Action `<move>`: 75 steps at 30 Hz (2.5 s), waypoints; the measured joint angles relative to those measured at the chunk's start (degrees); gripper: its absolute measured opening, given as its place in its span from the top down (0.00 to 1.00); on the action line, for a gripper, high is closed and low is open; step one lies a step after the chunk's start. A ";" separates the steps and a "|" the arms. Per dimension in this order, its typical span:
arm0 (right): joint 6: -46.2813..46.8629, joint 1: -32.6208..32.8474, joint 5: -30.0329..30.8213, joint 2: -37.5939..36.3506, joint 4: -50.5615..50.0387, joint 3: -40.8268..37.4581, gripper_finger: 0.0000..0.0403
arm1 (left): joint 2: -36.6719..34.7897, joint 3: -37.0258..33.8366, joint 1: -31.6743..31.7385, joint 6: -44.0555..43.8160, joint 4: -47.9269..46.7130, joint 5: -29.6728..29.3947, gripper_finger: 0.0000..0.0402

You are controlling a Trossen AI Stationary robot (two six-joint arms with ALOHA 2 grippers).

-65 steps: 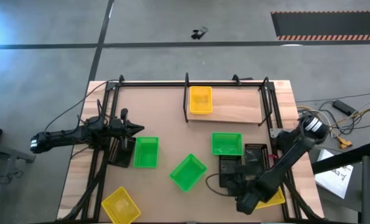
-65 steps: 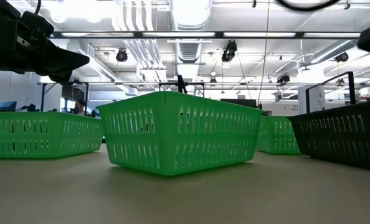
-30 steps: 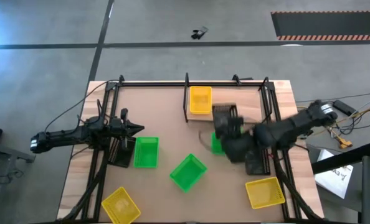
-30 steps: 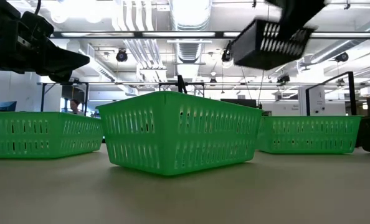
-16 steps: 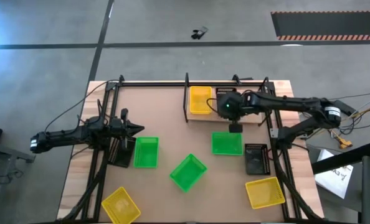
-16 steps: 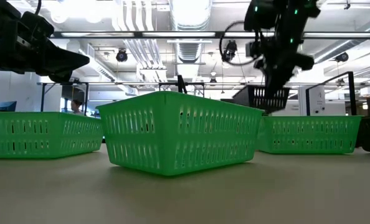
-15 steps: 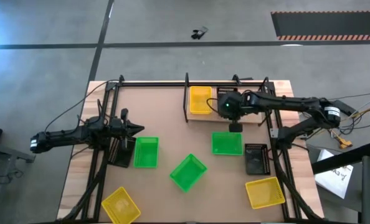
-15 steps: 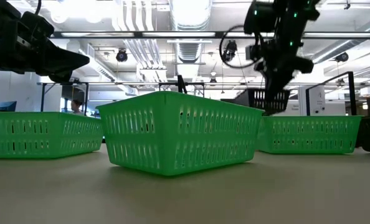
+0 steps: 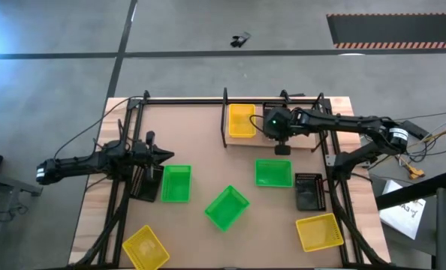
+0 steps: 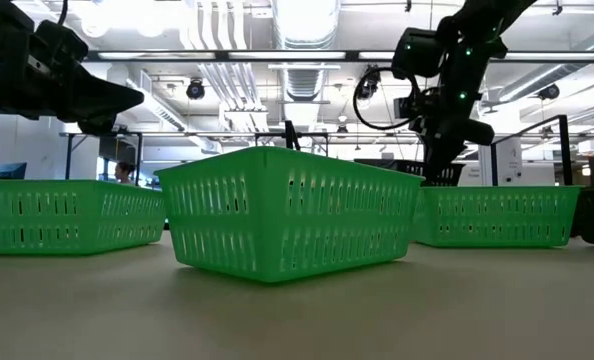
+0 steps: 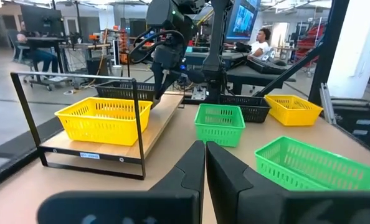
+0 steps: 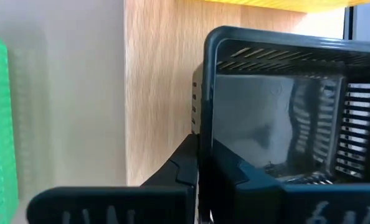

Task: Stack baskets on shelf by color
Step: Put the middle black bin on the shelf, then put the left green bin on the shelf

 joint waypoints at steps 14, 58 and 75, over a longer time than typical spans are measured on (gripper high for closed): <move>0.92 0.06 2.16 -0.17 -0.98 0.55 0.71 | 0.28 0.09 -0.11 1.95 3.56 0.02 1.00; 55.00 67.95 36.41 10.89 25.77 -5.86 0.91 | 84.43 67.19 -45.46 -34.74 -59.89 -22.23 0.91; 55.18 78.48 37.66 15.91 19.13 5.23 0.91 | 93.70 61.99 -42.49 -38.24 -59.38 -23.51 0.76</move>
